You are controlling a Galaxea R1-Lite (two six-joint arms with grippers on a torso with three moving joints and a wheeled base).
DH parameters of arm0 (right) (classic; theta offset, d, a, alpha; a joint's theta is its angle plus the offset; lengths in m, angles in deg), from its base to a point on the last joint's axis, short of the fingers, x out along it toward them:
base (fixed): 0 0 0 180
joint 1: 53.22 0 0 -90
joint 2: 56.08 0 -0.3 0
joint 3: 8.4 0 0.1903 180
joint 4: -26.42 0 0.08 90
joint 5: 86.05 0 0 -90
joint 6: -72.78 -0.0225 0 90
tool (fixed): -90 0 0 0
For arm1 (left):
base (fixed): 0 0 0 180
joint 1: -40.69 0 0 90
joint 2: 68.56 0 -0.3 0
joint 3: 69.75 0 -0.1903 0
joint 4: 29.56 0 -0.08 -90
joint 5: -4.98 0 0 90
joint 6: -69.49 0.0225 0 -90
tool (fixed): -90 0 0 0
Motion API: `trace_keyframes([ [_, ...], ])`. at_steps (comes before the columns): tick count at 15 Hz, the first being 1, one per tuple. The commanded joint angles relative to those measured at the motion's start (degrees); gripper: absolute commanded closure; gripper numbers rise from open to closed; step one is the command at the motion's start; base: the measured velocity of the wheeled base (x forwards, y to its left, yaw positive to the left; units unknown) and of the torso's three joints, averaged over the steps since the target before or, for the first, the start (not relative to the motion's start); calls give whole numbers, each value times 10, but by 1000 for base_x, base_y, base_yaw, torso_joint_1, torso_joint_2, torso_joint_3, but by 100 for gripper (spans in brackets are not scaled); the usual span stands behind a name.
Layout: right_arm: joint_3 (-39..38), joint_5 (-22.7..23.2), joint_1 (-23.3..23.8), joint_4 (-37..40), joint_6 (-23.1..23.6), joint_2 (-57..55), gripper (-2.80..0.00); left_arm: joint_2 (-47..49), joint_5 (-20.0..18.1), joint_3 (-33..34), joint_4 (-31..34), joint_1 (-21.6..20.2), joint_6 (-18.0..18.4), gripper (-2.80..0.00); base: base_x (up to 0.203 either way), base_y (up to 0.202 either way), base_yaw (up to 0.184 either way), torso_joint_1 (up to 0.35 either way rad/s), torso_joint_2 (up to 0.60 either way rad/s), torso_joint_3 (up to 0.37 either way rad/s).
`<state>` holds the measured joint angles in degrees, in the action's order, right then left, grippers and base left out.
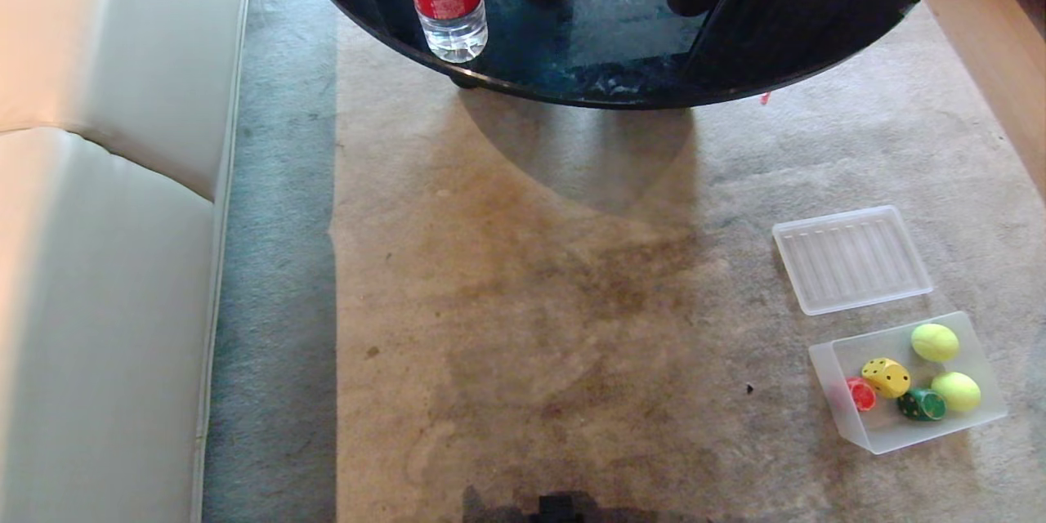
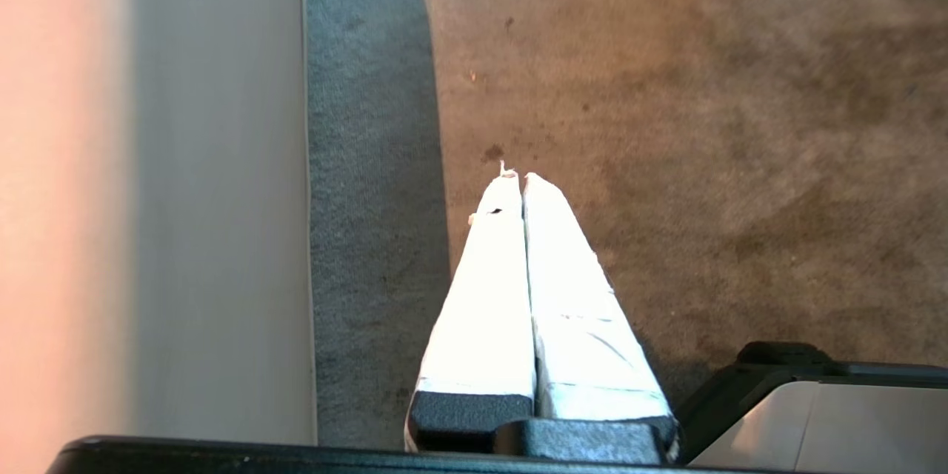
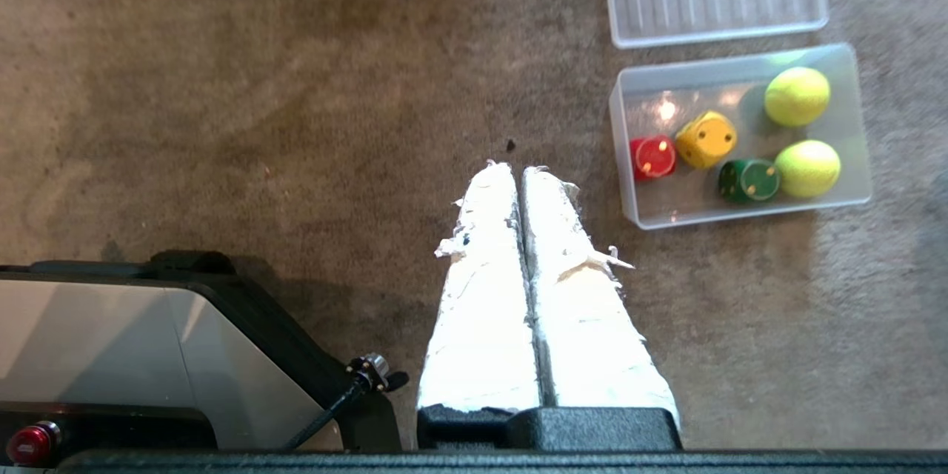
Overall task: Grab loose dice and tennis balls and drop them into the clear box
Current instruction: Pick up toys out of the box
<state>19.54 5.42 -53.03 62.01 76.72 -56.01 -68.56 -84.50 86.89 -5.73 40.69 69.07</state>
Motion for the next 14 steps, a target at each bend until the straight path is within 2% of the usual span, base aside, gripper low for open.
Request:
trace_keyframes([
  [1, 0, 0, 0, 1, 1, 0, 0, 0, 0, 0, 0, 0, 0, 0, 0, 0, 0, 3, 2, 205],
  [8, 0, 0, 0, 1, 0, 0, 0, 0, 0, 0, 0, 0, 0, 0, 0, 0, 0, 3, 3, 204],
  [14, 0, 0, 0, 1, 0, 0, 0, 0, 0, 0, 0, 0, 0, 0, 0, 0, 0, 1, 1, 34],
])
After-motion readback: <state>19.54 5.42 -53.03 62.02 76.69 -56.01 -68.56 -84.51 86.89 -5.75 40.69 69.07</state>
